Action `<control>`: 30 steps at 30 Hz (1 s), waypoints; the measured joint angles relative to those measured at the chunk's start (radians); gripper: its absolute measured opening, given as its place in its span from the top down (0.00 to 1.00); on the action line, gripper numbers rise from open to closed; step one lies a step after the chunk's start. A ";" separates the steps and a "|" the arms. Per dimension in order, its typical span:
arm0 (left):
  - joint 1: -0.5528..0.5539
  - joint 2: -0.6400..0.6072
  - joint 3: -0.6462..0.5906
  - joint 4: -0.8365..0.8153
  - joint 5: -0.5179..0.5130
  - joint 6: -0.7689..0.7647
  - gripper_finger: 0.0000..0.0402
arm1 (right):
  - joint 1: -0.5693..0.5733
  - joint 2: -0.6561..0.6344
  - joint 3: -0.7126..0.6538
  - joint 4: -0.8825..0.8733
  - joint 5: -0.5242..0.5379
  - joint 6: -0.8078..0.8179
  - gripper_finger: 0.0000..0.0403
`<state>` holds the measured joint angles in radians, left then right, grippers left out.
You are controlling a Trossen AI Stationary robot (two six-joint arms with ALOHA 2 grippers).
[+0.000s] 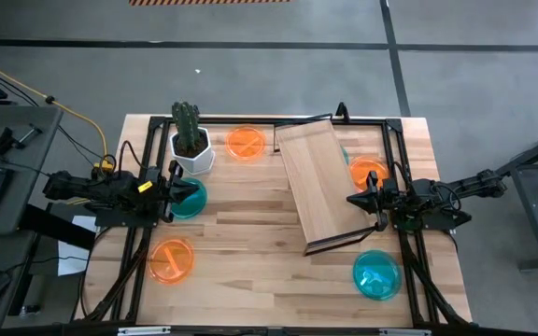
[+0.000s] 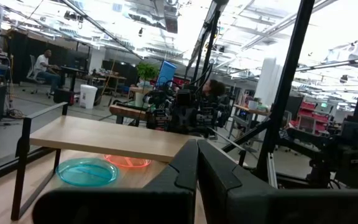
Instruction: Place and stack plates onto a shelf
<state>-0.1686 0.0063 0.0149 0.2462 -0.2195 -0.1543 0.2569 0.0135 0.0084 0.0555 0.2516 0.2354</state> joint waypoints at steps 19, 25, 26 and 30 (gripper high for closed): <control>0.000 0.000 0.000 0.001 0.000 0.000 1.00 | -0.002 0.000 0.000 0.110 0.105 0.151 1.00; 0.000 0.000 0.000 0.006 -0.024 -0.015 1.00 | -0.002 0.008 0.000 0.388 0.100 0.010 1.00; 0.000 0.000 0.000 0.006 -0.026 -0.024 1.00 | -0.002 0.017 0.000 0.447 0.081 -0.031 1.00; 0.000 0.000 0.000 0.055 -0.101 -0.029 1.00 | -0.002 0.091 0.001 0.676 0.083 -0.143 1.00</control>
<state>-0.1684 0.0063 0.0151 0.3013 -0.3203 -0.1833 0.2550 0.1042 0.0092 0.7313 0.3341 0.0924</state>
